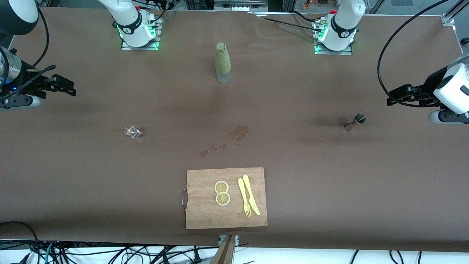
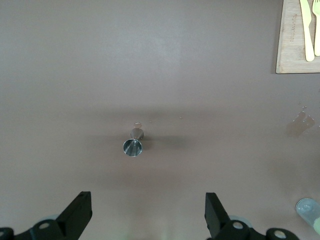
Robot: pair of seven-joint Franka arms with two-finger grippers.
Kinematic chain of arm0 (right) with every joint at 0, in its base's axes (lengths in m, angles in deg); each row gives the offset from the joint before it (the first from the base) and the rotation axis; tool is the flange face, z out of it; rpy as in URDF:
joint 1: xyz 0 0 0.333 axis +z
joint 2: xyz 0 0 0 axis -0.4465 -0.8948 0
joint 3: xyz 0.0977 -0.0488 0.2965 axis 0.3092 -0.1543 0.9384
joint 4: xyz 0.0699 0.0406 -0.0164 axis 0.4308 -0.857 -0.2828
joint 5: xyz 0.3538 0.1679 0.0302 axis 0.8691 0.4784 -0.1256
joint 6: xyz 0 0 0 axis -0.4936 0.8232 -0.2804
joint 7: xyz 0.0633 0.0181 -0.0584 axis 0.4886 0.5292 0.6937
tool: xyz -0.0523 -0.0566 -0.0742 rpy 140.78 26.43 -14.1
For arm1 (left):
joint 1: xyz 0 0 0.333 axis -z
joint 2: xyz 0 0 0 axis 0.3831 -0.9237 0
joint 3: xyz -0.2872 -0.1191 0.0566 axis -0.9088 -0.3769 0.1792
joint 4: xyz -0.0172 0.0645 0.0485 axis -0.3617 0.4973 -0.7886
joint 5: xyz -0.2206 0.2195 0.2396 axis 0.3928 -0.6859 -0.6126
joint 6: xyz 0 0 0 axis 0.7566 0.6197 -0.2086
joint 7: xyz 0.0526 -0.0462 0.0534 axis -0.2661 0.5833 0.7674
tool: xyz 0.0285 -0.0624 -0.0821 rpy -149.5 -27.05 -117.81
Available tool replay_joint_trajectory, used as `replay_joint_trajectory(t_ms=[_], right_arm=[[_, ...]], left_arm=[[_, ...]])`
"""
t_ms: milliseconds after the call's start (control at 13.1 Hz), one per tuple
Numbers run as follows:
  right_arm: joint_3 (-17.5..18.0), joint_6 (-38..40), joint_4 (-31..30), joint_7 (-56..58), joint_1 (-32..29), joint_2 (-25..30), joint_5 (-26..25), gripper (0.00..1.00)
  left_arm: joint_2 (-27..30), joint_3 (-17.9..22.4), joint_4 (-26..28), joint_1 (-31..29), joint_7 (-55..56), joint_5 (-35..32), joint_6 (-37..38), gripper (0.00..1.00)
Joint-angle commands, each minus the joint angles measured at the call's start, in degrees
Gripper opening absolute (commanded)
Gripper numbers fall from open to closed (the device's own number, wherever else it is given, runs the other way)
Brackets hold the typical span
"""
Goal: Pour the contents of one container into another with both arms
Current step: 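Lower the right gripper to the glass cup while the left gripper approaches the jigger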
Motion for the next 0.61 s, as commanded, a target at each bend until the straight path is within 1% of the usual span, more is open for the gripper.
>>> replay_joint_trajectory(t_ms=[0, 77, 230, 306, 383, 536], right_arm=[[-0.57, 0.78, 1.20, 13.55, -1.11, -1.73, 0.92, 1.00], [-0.66, 0.87, 1.20, 15.86, -1.20, -2.34, 1.27, 1.00], [-2.14, 0.87, 1.20, 16.50, -1.20, -2.87, 2.50, 1.00], [-2.33, 0.96, 1.11, 17.46, -1.29, -3.31, 2.51, 1.00], [-2.59, 1.31, 1.11, 20.34, -1.47, -3.66, 2.68, 1.00], [-3.99, 1.40, 1.11, 28.41, -2.60, -5.24, 6.35, 1.00]], left_arm=[[0.42, 0.16, 0.51, -0.13, 0.49, -0.13, -0.49, 1.00], [0.42, 0.16, 0.60, -0.48, 0.31, -0.13, -0.49, 1.00], [0.33, 0.43, 1.04, -1.71, -0.21, -0.22, -0.58, 1.00], [0.33, 0.43, 1.21, -2.41, -0.21, -0.22, -0.49, 1.00], [0.33, 0.43, 1.30, -2.94, -0.82, -0.22, -0.49, 1.00], [-0.19, 0.43, 1.30, -4.69, -5.90, -0.22, -0.49, 1.00]])
